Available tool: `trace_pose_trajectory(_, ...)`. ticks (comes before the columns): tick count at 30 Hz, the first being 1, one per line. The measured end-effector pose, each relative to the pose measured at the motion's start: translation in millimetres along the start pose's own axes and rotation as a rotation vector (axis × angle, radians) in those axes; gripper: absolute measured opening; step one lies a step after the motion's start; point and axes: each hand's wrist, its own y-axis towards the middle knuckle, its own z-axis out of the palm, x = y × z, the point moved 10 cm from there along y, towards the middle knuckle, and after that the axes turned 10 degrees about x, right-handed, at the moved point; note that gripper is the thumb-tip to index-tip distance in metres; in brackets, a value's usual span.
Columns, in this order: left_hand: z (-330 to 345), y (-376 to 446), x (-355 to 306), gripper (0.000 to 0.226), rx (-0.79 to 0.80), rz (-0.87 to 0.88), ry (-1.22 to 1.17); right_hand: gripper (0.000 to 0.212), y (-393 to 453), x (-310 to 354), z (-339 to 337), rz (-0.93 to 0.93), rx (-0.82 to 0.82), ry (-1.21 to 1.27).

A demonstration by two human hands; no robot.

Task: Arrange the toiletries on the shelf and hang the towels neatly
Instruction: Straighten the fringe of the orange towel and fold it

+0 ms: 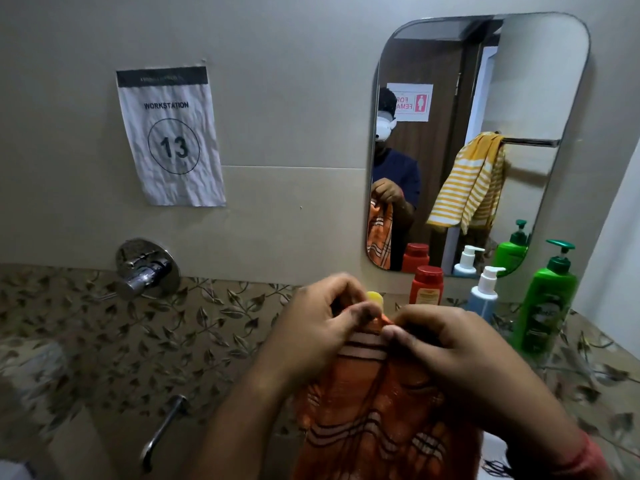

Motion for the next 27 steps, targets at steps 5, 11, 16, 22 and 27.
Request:
trace_pose_trajectory(5, -5, -8, 25, 0.025, 0.093, -0.034, 0.258, 0.017, -10, -12, -23, 0.014, -0.169, 0.057)
trace_pose_trajectory(11, -29, -12, 49, 0.036, -0.168, -0.149, -0.267, 0.024, -6, -20, -21, 0.074, -0.216, -0.031)
trace_pose_trajectory(16, -30, -9, 45, 0.019, -0.196, -0.089, -0.664, 0.019, -11, -32, -29, 0.063, -0.377, 0.064)
trace_pose_trajectory(22, -41, -11, 46, 0.014, -0.278, -0.063, -0.931, 0.027, 0, -46, 25, -0.021, -0.027, 0.997)
trace_pose_trajectory(27, -82, -21, 89, 0.003, -0.547, -0.139, -1.122, 0.035, -2, -74, 45, 0.039, 0.117, 1.053)
